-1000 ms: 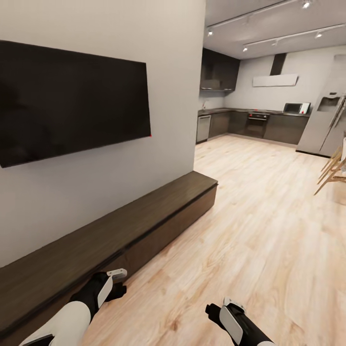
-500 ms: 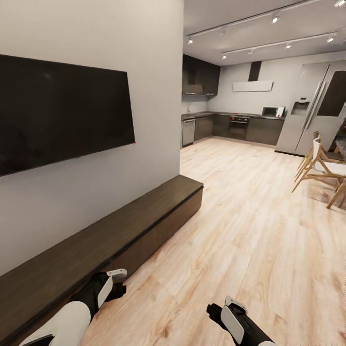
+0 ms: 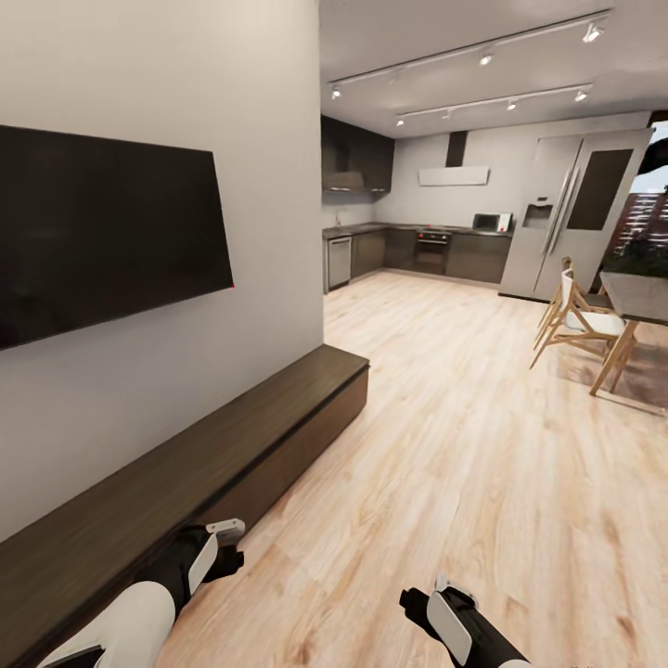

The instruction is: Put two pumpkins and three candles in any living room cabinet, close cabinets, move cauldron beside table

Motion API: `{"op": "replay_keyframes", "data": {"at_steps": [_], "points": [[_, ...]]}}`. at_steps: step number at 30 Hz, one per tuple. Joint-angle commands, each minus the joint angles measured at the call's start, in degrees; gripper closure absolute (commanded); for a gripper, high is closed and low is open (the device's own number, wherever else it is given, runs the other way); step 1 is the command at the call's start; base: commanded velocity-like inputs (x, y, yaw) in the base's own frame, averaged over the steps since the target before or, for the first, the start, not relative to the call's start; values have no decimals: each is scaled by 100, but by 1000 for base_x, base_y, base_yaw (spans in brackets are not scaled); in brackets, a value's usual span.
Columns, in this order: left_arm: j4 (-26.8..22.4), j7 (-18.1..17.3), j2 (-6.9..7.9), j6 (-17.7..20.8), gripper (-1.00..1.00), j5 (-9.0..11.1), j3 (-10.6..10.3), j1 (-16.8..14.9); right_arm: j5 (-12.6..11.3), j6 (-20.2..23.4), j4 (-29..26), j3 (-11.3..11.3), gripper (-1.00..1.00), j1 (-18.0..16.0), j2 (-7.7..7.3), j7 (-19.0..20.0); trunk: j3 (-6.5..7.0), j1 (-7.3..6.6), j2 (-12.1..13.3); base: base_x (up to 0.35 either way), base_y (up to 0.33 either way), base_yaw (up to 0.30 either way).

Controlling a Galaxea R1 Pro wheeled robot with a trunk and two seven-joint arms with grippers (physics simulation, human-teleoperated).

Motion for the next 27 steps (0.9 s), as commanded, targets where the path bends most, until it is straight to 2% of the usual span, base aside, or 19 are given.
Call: {"op": "replay_keyframes", "data": {"at_steps": [1,27], "points": [[1,0,0,0,-100,1,0,0,0,0,2,0,-100,2,0,0,8,0,0,0,0,-186],[-2,-14,7,0,-100,19,-2,0,0,0,4,0,-100,2,1,0,213,0,0,0,0,-193]]}}
